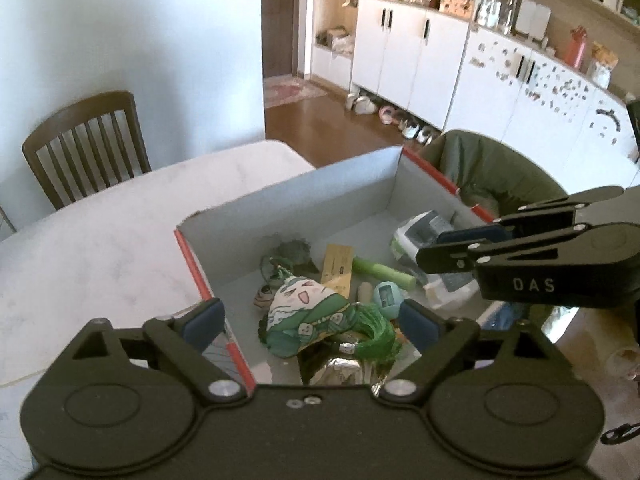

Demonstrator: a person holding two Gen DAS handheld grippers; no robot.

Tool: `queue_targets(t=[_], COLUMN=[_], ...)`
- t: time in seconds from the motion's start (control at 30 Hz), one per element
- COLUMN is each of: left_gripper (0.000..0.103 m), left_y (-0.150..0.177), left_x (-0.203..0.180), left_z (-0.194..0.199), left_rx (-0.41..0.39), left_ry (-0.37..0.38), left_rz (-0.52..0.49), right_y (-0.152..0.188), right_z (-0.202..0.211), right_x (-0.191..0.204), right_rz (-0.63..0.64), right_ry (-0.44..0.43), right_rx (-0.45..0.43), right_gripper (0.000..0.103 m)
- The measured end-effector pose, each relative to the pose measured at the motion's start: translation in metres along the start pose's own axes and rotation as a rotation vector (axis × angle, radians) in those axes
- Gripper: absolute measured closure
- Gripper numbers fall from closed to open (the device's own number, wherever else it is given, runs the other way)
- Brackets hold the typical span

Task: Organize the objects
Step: 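Lower the pouch and tube into the box and open both grippers, then lift both open grippers away from the filled red box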

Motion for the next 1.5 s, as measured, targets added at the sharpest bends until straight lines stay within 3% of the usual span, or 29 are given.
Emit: queue_targets(t=[0.13, 0.23, 0.43, 0.7, 0.93, 1.27, 1.5], left_gripper=[0.006, 0.006, 0.004, 0.001, 0.001, 0.001, 0.001], left_y=[0.005, 0.009, 0.018, 0.031, 0.044, 0.057, 0.068], left_x=[0.002, 0.005, 0.011, 0.017, 0.021, 0.026, 0.033], left_z=[0.020, 0.034, 0.059, 0.086, 0.101, 0.116, 0.123], left_rx=[-0.036, -0.061, -0.106, -0.149, -0.164, -0.184, -0.183], left_ry=[0.011, 0.021, 0.038, 0.073, 0.093, 0.075, 0.080], left_rz=[-0.023, -0.027, -0.035, -0.030, -0.029, -0.028, -0.009], right_y=[0.004, 0.008, 0.016, 0.030, 0.045, 0.065, 0.076], right_z=[0.019, 0.033, 0.059, 0.089, 0.105, 0.124, 0.133], right_x=[0.011, 0.020, 0.040, 0.060, 0.067, 0.079, 0.089], right_rz=[-0.018, -0.024, -0.022, -0.034, -0.076, -0.119, -0.151], right_ry=[0.004, 0.001, 0.010, 0.018, 0.045, 0.084, 0.095], right_rx=[-0.037, -0.065, -0.110, -0.176, -0.218, -0.280, -0.293], right_gripper=[0.070, 0.051, 0.049, 0.038, 0.021, 0.006, 0.005])
Point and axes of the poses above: each gripper's, at about its wrist camera, not at the fingertips, and z roughly against the way its jaws point, x to its left, y to its underside, the point moved 2 cm from there along -z, roughly the way its jaws point, and after that the axes turned 5 degrees about y, right-handed, at the moved point
